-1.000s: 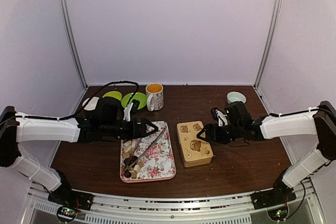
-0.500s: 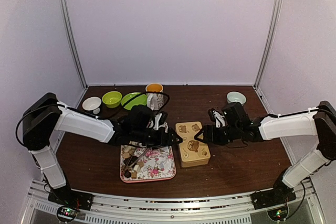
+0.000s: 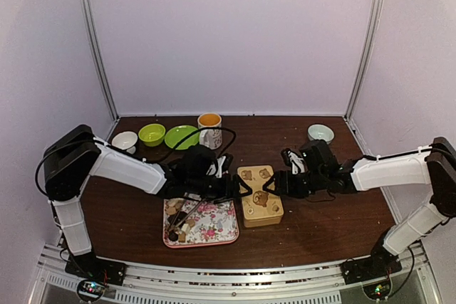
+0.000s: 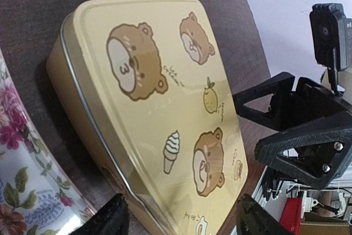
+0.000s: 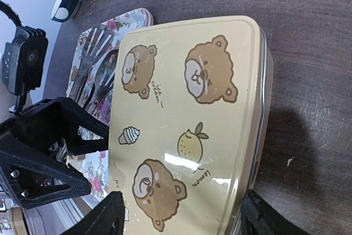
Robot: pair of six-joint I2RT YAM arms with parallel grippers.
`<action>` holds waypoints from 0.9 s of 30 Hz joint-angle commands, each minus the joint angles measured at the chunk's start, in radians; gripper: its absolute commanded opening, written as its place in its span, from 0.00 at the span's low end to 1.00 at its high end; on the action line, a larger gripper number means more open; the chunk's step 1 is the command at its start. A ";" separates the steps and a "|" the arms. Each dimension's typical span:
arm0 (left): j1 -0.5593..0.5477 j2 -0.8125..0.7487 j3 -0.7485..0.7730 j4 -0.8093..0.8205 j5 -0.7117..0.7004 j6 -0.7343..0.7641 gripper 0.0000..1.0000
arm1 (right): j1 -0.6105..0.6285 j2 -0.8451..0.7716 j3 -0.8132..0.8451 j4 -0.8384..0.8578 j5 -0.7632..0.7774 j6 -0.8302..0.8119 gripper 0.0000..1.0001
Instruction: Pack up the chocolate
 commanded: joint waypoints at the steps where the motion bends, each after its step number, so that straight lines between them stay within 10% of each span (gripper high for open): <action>1: -0.004 0.030 0.049 0.038 0.008 0.008 0.68 | 0.010 -0.005 0.019 -0.004 0.028 0.003 0.73; 27: -0.011 -0.061 0.106 -0.003 0.023 0.054 0.39 | 0.010 -0.083 0.057 -0.079 0.046 -0.031 0.69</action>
